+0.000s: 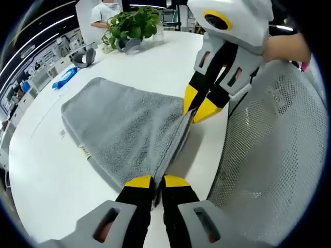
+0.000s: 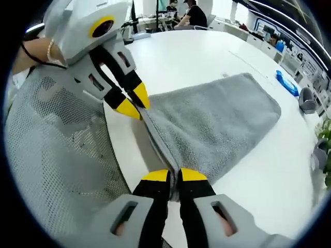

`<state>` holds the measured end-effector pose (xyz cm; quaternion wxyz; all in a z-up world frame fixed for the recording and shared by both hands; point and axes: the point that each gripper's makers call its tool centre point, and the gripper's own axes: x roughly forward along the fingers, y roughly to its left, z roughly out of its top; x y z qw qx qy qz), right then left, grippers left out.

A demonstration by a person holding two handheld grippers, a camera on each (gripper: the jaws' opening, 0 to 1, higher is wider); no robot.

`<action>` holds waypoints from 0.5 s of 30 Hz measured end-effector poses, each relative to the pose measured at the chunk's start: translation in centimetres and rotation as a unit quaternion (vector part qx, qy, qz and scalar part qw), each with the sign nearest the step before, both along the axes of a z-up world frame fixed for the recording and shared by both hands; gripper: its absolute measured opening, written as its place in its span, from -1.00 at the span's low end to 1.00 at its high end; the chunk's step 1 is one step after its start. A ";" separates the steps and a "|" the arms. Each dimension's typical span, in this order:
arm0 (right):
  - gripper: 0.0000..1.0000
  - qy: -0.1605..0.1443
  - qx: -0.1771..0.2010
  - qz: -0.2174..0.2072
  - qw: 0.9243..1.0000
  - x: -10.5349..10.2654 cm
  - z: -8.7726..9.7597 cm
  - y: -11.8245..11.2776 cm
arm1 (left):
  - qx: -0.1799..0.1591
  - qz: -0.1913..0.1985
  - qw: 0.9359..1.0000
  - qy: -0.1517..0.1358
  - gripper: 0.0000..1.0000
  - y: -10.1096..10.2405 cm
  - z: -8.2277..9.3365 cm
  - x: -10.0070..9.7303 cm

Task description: Fold the towel on the table until its edges align and the towel forms a compact rectangular stack.

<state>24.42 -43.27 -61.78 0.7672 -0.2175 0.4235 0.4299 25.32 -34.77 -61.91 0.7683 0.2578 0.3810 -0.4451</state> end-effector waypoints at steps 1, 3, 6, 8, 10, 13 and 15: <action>-0.93 0.002 0.004 -0.003 1.000 0.0 0.3 0.0 | -0.001 0.001 1.000 0.000 -0.87 0.0 0.2 -0.1; -0.93 0.004 0.013 -0.012 1.000 -0.1 1.0 0.1 | -0.002 0.002 1.000 -0.002 -0.87 0.1 0.8 -0.2; -0.93 0.002 0.016 -0.015 1.000 -0.1 2.1 0.2 | 0.000 -0.003 1.000 -0.012 -0.87 0.0 1.8 -0.3; -0.93 -0.003 0.016 -0.016 1.000 -0.1 3.0 0.2 | 0.001 -0.006 1.000 -0.018 -0.87 0.0 2.4 -0.4; -0.93 -0.007 0.018 -0.017 1.000 -0.2 3.9 0.2 | 0.001 -0.008 1.000 -0.022 -0.87 0.0 3.1 -0.4; -0.93 -0.012 0.022 -0.024 0.999 0.0 5.0 0.0 | -0.006 -0.002 1.000 -0.021 -0.87 0.0 4.2 -0.4; -0.93 -0.012 0.026 -0.031 0.999 0.0 5.5 -0.1 | -0.007 -0.001 1.000 -0.023 -0.87 -0.1 4.9 -0.3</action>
